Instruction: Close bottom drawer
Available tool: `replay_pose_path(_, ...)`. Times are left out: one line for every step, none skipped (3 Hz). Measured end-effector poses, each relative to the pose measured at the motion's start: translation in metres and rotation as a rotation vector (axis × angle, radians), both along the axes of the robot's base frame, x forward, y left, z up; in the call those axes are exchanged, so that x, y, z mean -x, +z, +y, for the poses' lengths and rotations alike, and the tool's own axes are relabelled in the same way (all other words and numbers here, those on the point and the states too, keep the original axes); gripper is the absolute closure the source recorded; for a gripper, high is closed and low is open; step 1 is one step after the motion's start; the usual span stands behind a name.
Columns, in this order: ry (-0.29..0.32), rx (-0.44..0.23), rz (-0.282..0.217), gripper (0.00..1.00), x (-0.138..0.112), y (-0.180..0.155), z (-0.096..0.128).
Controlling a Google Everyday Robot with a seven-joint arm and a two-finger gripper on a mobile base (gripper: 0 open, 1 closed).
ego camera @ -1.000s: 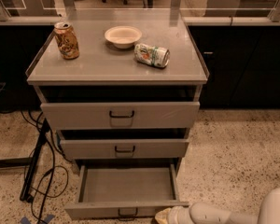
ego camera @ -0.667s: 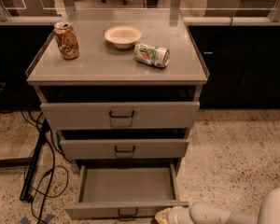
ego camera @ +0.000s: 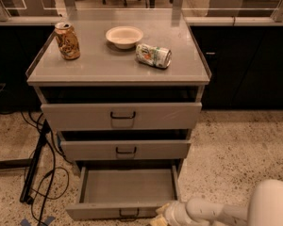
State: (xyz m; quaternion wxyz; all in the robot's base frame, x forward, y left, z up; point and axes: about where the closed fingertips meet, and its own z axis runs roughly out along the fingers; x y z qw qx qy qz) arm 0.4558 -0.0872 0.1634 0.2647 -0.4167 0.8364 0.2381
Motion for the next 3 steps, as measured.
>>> replay_pose_path(0.003, 0.002, -0.003, 0.00, -0.001, 0.000, 0.001)
replay_pose_path(0.025, 0.015, -0.023, 0.12, -0.027, 0.003, 0.012)
replay_pose_path(0.081, 0.070, -0.103, 0.43, -0.109, 0.011, 0.037)
